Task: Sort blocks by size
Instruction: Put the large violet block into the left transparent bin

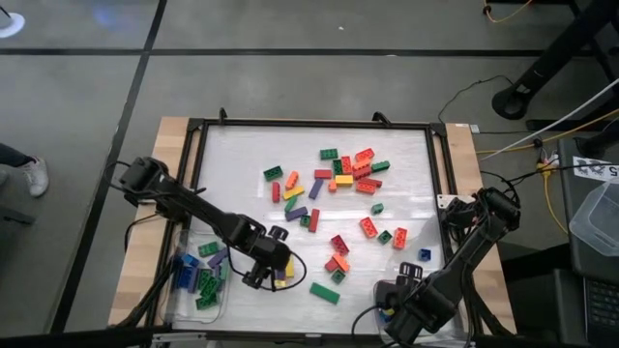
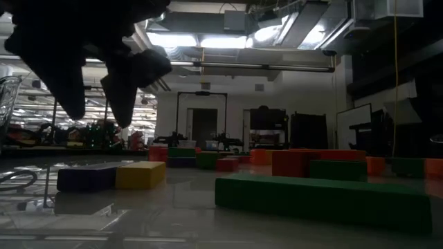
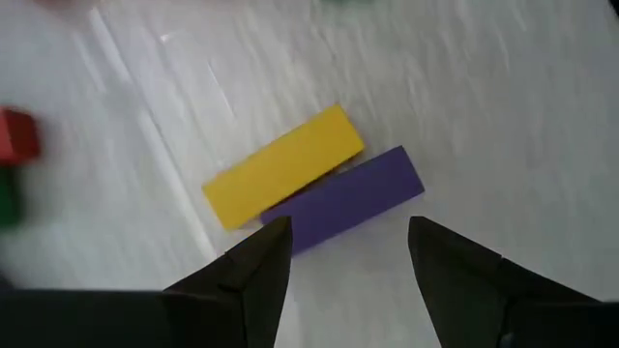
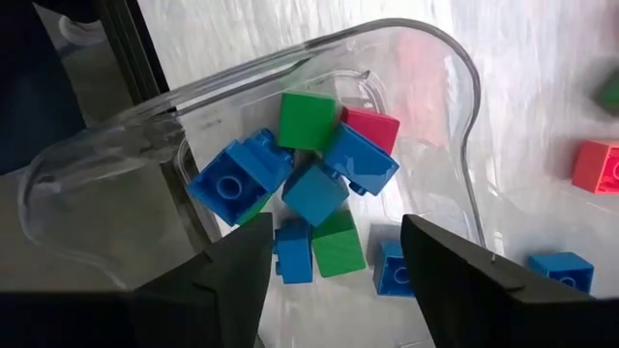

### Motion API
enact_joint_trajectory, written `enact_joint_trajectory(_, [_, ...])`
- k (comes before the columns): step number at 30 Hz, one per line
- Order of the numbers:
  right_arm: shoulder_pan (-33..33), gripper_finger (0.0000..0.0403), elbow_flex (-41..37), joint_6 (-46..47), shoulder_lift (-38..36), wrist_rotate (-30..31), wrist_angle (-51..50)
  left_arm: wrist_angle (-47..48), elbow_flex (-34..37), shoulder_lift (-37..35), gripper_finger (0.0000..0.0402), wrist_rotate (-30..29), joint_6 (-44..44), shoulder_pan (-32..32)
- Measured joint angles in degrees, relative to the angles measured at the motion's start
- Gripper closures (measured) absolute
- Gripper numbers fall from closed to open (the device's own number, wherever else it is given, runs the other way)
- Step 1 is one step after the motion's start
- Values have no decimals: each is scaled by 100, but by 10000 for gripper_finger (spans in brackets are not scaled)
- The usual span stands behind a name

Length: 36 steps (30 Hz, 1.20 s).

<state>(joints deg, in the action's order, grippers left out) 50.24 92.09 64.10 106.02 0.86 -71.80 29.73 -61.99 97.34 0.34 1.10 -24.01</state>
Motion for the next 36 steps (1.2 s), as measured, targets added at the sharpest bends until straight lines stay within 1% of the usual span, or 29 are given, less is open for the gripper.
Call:
enact_joint_trajectory(3, [0,175,0,-2,0,2,19,-226,4,171,205,-164,311,-23])
enact_joint_trajectory(6, [0,175,0,-3,0,56,43,-479,6,345,205,-183,789,-73])
enact_joint_trajectory(10, [0,175,0,-4,0,109,135,-493,6,510,205,-164,1748,-199])
enact_joint_trajectory(14, [0,175,0,-4,0,116,167,-465,6,553,206,-165,2174,-264])
enact_joint_trajectory(25, [0,175,0,-7,0,125,179,-513,4,664,241,-164,2306,-212])
enact_joint_trajectory(32, [0,175,0,-7,0,125,206,-546,-23,856,239,-223,2308,-210])
enact_joint_trajectory(36, [0,175,0,-7,0,125,210,-424,-9,886,238,-189,2078,-217])
